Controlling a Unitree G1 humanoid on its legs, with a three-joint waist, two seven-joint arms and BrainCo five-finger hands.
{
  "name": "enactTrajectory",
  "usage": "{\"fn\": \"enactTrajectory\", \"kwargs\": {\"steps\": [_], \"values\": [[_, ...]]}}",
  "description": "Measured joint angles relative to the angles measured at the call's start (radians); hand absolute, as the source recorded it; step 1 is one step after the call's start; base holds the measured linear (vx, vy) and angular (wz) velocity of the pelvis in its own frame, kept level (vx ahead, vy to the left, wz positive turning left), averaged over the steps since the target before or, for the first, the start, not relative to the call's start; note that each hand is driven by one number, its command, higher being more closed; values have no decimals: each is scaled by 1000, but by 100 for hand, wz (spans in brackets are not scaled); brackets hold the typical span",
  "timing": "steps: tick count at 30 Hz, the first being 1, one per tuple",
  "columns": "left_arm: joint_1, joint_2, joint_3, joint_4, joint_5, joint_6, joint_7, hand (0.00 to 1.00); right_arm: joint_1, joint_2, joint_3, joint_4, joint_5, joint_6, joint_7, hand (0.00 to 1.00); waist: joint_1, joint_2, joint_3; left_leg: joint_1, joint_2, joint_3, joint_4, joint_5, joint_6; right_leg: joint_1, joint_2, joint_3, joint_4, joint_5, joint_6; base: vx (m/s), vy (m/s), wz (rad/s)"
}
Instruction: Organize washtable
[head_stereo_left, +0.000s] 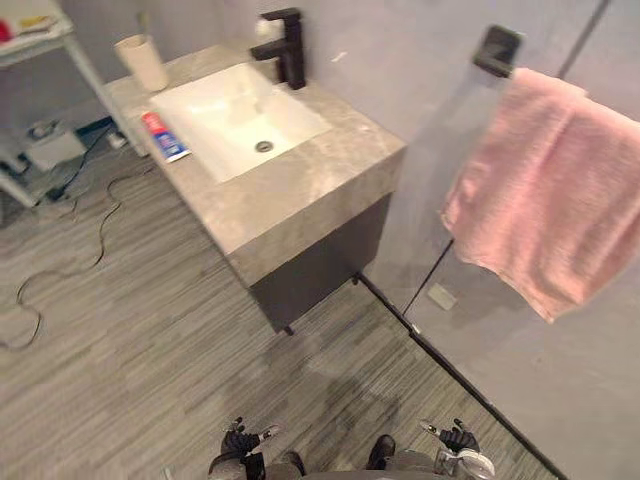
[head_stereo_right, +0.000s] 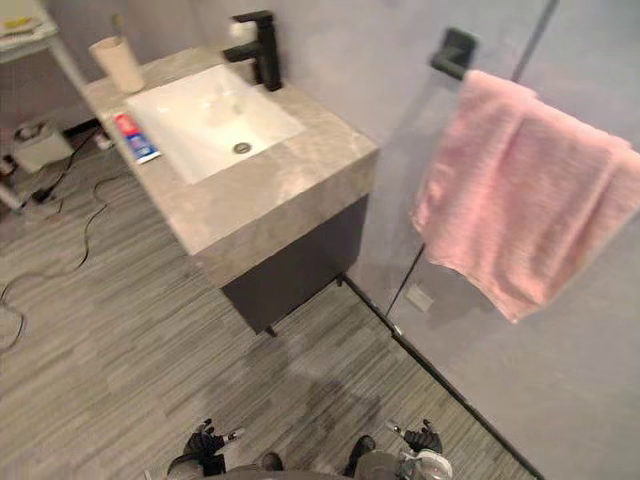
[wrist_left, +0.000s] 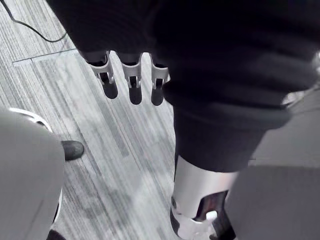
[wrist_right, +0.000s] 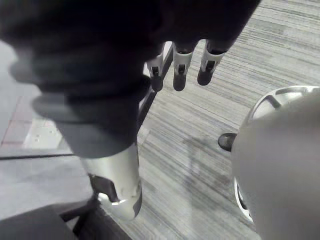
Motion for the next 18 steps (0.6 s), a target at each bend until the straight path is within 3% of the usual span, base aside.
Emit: {"fn": "enactTrajectory", "kwargs": {"steps": [5,7,9,10,11,12,16,17,18], "values": [[14,9,2,-4,17,-8,1,0,-9,-7,2,1,0,-2,0,0,5,2,-1,-12,-37,-112,-84,69,31,16,-13,-69,-21,-2,10,-121,26,68],[14,1,25,-7,17,-13,0,0,-12,-13,1,7,0,-3,1,0,20,3,4,-44,-42,-146,-67,71,29,16,-19,-103,-19,-9,18,-102,8,71],[13,-1,48,-12,13,-18,0,0,-20,-20,-4,32,0,-5,0,0,21,-1,10,-111,-40,-144,9,46,53,18,-32,-150,-17,-20,27,-93,30,85],[10,-1,66,-13,9,-17,0,0,-22,-22,-7,41,0,-5,-1,0,22,-3,14,-139,-12,-41,47,16,89,25,-42,-202,-18,-19,27,-15,35,110],[8,-3,90,-11,-4,-16,1,0,-21,-21,-11,41,6,-5,-4,0,15,-13,22,-142,25,66,54,14,92,41,-59,-263,-15,-2,17,31,11,121],[7,-4,99,-9,-14,-16,0,0,-21,-23,-15,41,10,-5,-10,0,10,-14,27,-142,34,91,54,17,89,52,-68,-288,-7,3,20,74,29,125],[-2,-3,167,-12,-37,-15,3,0,-47,-51,-37,37,9,-6,-22,0,26,-26,57,-190,78,156,84,20,42,89,-130,-348,25,-14,34,-7,130,73],[8,5,183,-4,-37,-15,9,0,-63,-54,-40,34,8,-8,-22,0,25,-22,59,-219,121,194,153,40,13,94,-145,-331,34,-5,59,-17,167,-16],[11,6,190,4,-37,-14,12,0,-68,-53,-39,30,8,-9,-22,0,25,-15,55,-215,124,224,176,38,19,96,-154,-318,38,1,74,55,253,-31]]}}
